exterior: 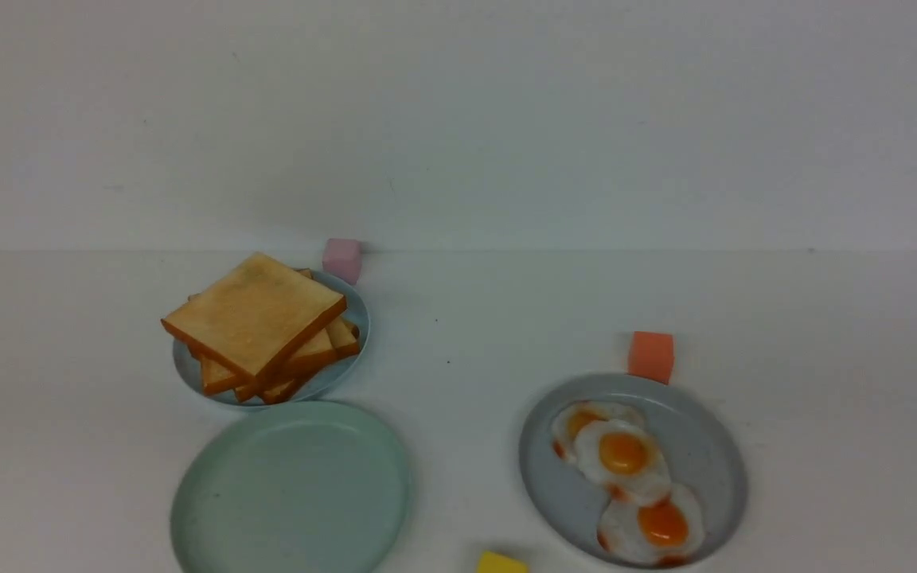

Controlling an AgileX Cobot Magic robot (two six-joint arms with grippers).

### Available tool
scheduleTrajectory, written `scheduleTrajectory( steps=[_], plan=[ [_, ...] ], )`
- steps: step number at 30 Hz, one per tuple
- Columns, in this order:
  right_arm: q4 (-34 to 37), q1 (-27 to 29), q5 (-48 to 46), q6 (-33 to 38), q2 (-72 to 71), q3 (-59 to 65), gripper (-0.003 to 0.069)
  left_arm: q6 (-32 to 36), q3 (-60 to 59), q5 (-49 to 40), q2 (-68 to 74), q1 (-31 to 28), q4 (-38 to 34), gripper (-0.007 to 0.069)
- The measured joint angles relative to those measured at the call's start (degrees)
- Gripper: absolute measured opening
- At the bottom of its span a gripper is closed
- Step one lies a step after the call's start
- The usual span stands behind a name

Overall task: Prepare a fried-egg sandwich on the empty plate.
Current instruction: Use the left arm to grab a slice of bread

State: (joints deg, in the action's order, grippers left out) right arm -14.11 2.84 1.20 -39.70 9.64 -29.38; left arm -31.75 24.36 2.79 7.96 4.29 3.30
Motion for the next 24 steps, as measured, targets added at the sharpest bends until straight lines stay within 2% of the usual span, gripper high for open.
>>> scheduleTrajectory(
  steps=[3, 7, 11, 16, 24],
  plan=[
    [-3.06, 0.00, -9.41, -3.68, 8.13, -11.11, 0.0239, -0.15, 10.99, -15.74, 10.07, 0.00, -1.78, 0.0238],
    [-2.84, 0.00, -22.22, -1.35, 16.93, -16.75, 0.0239, -0.08, 16.40, -30.44, 22.91, 0.00, -1.73, 0.0238],
    [-0.64, -2.03, -29.47, 3.58, 21.37, -15.96, 0.0239, 0.56, 17.14, -32.58, 30.65, 0.00, -1.73, 0.0238],
    [-0.21, -10.21, -28.91, 11.29, 21.99, -12.34, 0.0239, -1.01, 17.26, -34.77, 40.09, 0.00, -4.42, 0.0238],
    [-0.16, -20.56, -28.46, 15.70, 23.07, -6.27, 0.0239, -2.28, 17.28, -35.98, 49.63, 0.00, -10.20, 0.0238]
  ],
)
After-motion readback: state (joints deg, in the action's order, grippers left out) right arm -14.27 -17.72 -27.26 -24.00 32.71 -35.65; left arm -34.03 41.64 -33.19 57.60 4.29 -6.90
